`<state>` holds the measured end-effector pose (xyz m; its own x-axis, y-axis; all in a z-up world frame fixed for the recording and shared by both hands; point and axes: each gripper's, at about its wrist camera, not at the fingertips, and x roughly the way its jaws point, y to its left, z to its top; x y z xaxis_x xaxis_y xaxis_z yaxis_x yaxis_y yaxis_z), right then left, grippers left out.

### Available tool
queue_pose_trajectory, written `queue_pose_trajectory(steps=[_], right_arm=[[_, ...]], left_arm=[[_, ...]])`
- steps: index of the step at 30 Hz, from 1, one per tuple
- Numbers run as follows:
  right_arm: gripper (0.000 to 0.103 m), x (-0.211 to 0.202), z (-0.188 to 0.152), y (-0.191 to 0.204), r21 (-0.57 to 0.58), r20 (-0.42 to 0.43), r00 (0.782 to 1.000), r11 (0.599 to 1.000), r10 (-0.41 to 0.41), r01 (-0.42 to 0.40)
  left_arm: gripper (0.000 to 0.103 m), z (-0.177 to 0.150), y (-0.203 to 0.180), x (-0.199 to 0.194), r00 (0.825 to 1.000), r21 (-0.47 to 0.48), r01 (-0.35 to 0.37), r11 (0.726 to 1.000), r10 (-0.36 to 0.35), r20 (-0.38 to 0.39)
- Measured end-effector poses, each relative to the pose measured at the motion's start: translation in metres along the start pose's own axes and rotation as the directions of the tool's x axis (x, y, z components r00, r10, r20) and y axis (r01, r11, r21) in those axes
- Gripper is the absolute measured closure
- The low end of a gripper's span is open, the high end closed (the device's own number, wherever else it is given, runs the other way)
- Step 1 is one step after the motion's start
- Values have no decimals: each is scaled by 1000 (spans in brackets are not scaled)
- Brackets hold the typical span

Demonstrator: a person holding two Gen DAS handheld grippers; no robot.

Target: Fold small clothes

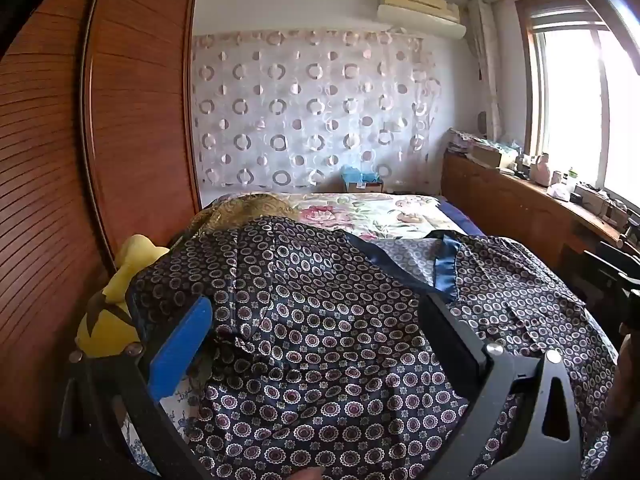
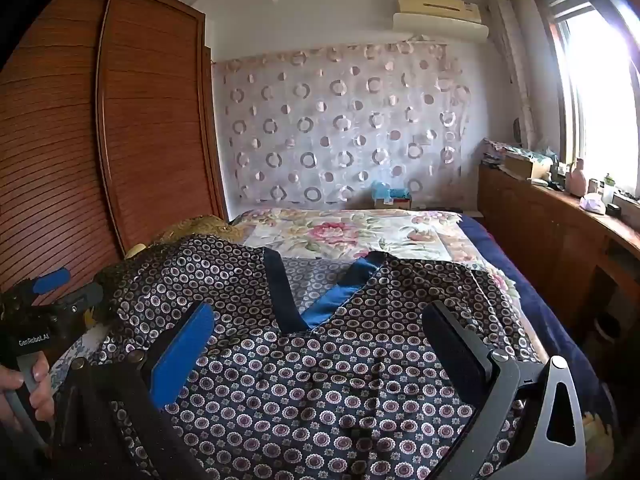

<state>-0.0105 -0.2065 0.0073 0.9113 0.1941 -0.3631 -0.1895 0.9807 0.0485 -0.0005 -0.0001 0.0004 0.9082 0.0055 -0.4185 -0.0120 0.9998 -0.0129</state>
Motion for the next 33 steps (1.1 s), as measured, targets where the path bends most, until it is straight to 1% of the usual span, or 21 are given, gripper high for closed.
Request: queue_pose_trajectory(steps=[6,10,13,33], right_arm=[[0,0,0,0,4,2,1000,1000,7,-7],[0,2,-1,2,-1,-3,1000,1000,12,-12],[0,-4,3,-4,5,3,1000,1000,7,-7],[0,-1,0,0,5,9,1000,1000,-2,2]], left_arm=[[0,1,1,3,1000,-1,-4,1000,4,-4],[0,2,-1,-2,1000,4,6,1000,-6,7],[0,6,0,-2,1000,3,6,1000,-6,10],[0,7,-2,-14,999,13,5,1000,-5,43]])
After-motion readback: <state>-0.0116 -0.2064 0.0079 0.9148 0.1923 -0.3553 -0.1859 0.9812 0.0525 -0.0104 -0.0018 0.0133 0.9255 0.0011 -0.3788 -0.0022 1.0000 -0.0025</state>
